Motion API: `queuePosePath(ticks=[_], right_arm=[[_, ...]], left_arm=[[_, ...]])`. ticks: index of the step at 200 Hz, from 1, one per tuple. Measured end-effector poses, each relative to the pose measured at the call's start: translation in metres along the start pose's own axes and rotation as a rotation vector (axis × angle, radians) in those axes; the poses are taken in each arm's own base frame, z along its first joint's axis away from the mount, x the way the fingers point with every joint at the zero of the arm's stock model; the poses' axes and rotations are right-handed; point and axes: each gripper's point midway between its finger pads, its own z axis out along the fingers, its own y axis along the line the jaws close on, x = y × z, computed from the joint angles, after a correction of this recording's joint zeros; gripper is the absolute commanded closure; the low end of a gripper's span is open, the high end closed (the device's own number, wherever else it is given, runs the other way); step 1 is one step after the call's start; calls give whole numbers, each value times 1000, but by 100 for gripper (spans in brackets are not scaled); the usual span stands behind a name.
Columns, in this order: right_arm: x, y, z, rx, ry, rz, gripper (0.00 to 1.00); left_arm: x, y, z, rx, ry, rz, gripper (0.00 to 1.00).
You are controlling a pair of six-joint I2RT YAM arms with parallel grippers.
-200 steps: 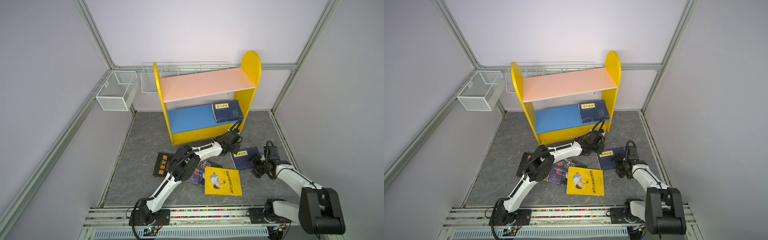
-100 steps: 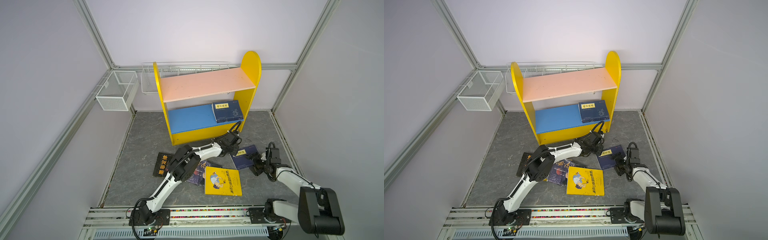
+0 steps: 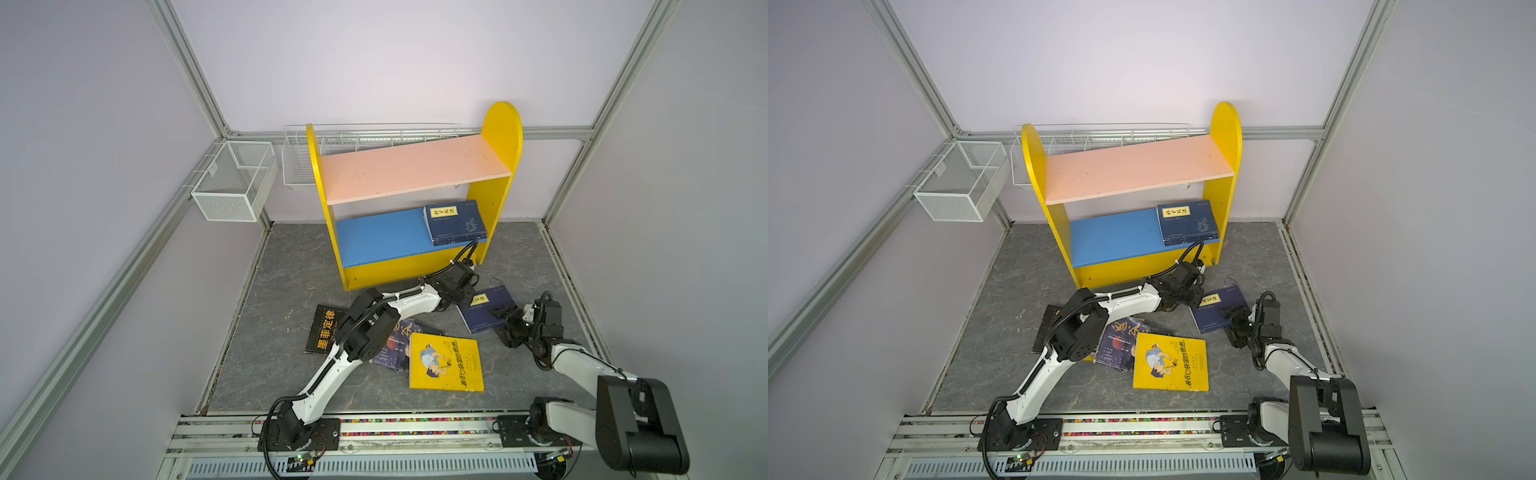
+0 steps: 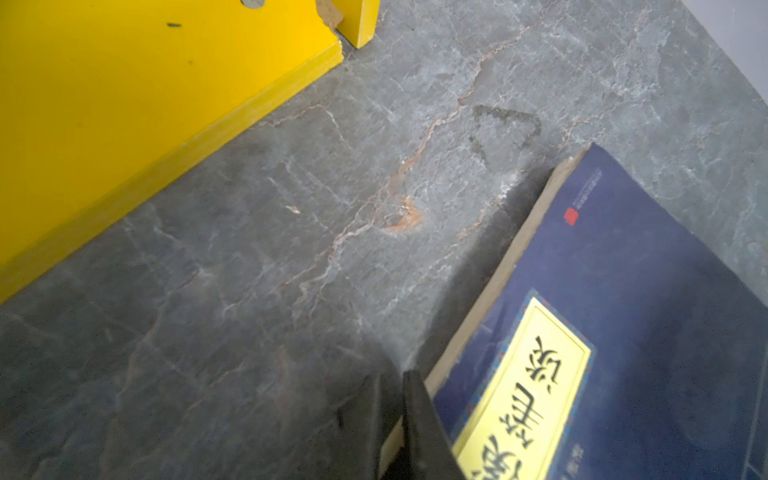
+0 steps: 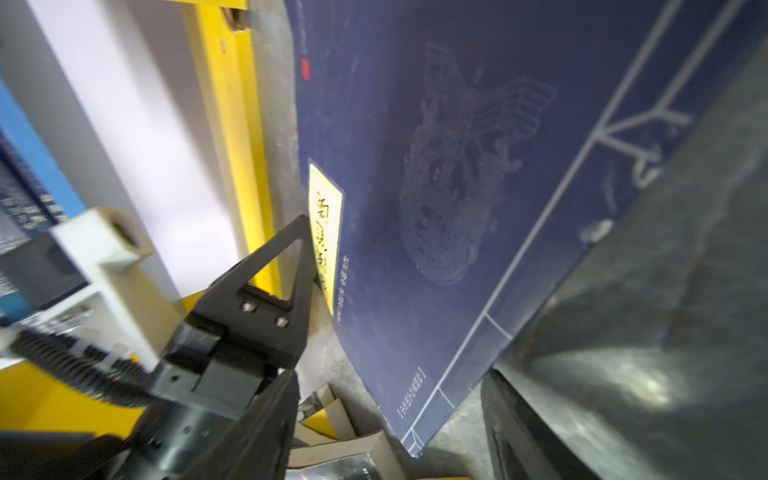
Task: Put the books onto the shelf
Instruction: 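Lift the dark blue book off the floor with the right gripper, then carry the book onto the shelf stack with the right gripper while the left withdraws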
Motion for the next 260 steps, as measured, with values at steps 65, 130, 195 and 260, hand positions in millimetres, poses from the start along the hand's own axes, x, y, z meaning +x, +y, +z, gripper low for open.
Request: queuePosePath(ticks=[65,130,195,260], right_arm=[[-1,35,-5,-126,2,-65,55],[-5,51,-9,-162,-24,-146,85],[-3,46,-22,-40,-30,-192,94],[2,145,-98,-139,-156,-432,94]], left_arm=[[8,-9,-3,46,17,5,86],[28,-43,-12,132,63,37,85],[33,-35,-27,108,78,1,67],[-22,-13,-159,18,-187,-136,58]])
